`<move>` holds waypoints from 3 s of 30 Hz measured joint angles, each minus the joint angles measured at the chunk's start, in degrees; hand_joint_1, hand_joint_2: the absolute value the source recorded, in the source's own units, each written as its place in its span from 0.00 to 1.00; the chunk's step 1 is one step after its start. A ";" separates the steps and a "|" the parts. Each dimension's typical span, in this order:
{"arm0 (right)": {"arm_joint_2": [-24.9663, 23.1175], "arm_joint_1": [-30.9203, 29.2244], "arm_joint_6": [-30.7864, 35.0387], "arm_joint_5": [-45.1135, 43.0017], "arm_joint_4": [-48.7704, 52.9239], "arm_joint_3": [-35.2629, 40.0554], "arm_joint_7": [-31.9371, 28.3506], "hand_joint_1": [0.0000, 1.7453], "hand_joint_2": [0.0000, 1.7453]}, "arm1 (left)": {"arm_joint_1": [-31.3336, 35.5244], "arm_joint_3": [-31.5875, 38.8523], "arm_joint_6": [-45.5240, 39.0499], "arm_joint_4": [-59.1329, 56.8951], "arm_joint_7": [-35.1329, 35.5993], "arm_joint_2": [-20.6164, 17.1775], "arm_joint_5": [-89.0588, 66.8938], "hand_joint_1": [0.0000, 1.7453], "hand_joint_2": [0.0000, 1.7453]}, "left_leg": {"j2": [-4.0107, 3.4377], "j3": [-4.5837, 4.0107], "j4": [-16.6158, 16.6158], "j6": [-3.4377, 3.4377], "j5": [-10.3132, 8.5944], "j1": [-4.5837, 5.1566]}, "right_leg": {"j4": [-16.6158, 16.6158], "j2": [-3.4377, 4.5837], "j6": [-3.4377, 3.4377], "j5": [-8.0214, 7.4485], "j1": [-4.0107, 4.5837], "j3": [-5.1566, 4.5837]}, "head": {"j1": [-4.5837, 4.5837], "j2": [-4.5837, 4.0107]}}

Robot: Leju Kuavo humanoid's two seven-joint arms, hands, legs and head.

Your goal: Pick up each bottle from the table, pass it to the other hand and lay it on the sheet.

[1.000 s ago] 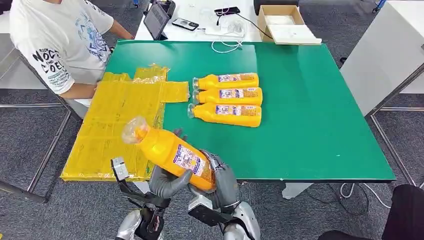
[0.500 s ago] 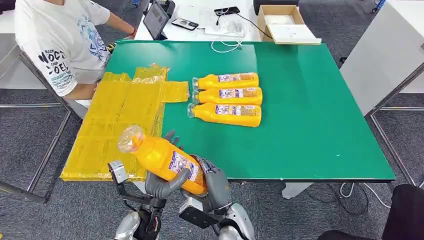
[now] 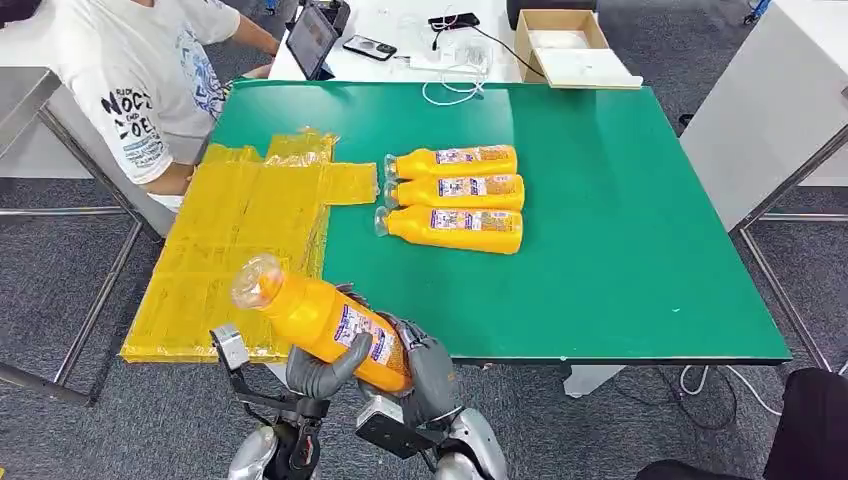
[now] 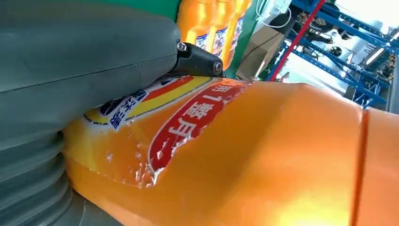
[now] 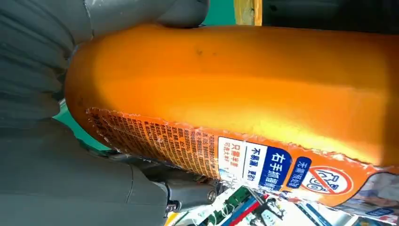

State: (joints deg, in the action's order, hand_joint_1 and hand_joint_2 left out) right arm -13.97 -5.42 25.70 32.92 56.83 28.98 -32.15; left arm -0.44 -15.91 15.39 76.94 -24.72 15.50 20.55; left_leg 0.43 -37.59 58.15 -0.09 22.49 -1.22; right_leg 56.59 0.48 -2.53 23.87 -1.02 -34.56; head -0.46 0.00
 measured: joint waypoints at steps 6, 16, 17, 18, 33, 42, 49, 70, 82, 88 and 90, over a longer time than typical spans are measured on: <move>-0.11 0.00 0.31 0.26 -0.61 0.02 0.98 0.00 0.00 | -0.04 0.02 0.31 0.13 0.15 0.04 -0.17 1.00 1.00 | 0.00 0.00 0.00 0.00 0.00 0.00 | 0.00 0.00 0.00 0.00 0.00 0.01 | 0.02 0.00; -0.09 1.16 -2.71 -4.04 1.88 -0.90 0.74 0.00 0.00 | 0.78 0.07 -4.98 1.18 -2.19 0.33 -6.19 1.00 1.00 | -0.01 0.00 0.00 0.00 0.00 0.00 | 0.00 0.00 0.00 0.00 0.00 0.01 | 0.00 0.00; -0.09 1.26 -2.86 -4.13 2.14 -0.96 0.70 0.00 0.00 | 0.83 0.07 -5.36 1.25 -2.38 0.35 -6.52 1.00 1.00 | -0.01 0.00 0.00 0.00 0.00 0.00 | 0.00 0.00 0.00 0.00 0.00 0.01 | 0.00 0.00; -0.09 1.37 -3.08 -4.48 2.38 -1.03 0.55 0.00 0.00 | 0.91 0.07 -6.74 1.31 -2.98 0.35 -7.74 1.00 1.00 | -0.01 0.00 0.00 0.00 0.00 0.00 | 0.00 0.00 0.00 0.00 0.00 0.01 | 0.00 0.00; -0.02 2.76 -5.03 -10.82 14.14 -1.97 -2.36 0.00 0.00 | 13.77 7.73 -38.69 -3.69 -12.26 -0.19 -31.92 1.00 1.00 | 0.01 0.00 0.00 0.01 -0.07 0.00 | 0.02 -0.01 0.00 -0.03 0.01 0.08 | -0.02 0.00; -0.04 2.76 -4.17 -11.45 17.64 -1.97 -3.52 0.00 0.00 | 19.90 11.26 -43.80 -10.43 -12.72 -2.25 -37.14 1.00 1.00 | 0.01 -0.01 0.00 0.01 -0.07 0.00 | 0.03 0.00 -0.01 -0.03 0.00 0.06 | 0.00 0.00; -0.04 3.09 1.38 -16.10 22.18 -2.10 -6.47 0.00 0.00 | 26.60 14.26 -54.88 -21.21 -5.85 -5.71 -60.61 1.00 1.00 | -0.02 -0.02 0.00 -0.02 -0.09 -0.03 | 0.03 0.00 0.01 -0.05 0.03 0.04 | 0.00 0.00; -0.17 3.62 1.66 -22.91 28.68 -4.87 -7.85 0.00 0.00 | 41.25 12.57 -40.28 -52.83 21.31 -18.08 -107.67 1.00 1.00 | -0.13 -0.03 0.00 -0.05 -0.14 -0.04 | 0.06 0.03 0.01 -0.06 0.03 -0.01 | -0.02 0.00; -0.70 3.70 0.85 -23.04 28.65 -5.66 -7.47 0.00 0.00 | 42.37 16.42 -33.72 -54.80 14.95 -18.08 -96.67 0.97 1.00 | -0.12 -0.01 0.00 -0.05 -0.14 -0.04 | 0.06 0.03 0.01 -0.06 0.03 0.03 | -0.02 0.00; -1.05 3.70 0.72 -23.04 28.57 -5.97 -7.23 0.00 0.00 | 42.46 18.31 -32.28 -55.10 13.83 -17.86 -94.96 0.00 0.00 | -0.11 0.01 0.00 -0.05 -0.14 -0.03 | 0.06 0.03 0.01 -0.06 0.02 0.07 | -0.02 0.00; -1.11 3.69 0.35 -22.95 28.37 -6.05 -7.08 0.00 0.00 | 42.46 19.32 -30.66 -55.15 12.65 -17.59 -92.69 0.00 0.00 | -0.10 0.01 0.00 -0.05 -0.14 -0.03 | 0.06 0.02 0.01 -0.06 0.02 0.08 | -0.02 0.00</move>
State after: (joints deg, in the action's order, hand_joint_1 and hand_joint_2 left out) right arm -15.08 -1.74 26.05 9.97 85.20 22.93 -39.23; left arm 42.02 3.41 -15.27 21.79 -12.07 -2.10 -72.15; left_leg 0.33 -37.58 58.15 -0.14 22.35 -1.25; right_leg 56.65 0.51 -2.52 23.80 -1.00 -34.48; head -0.48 0.00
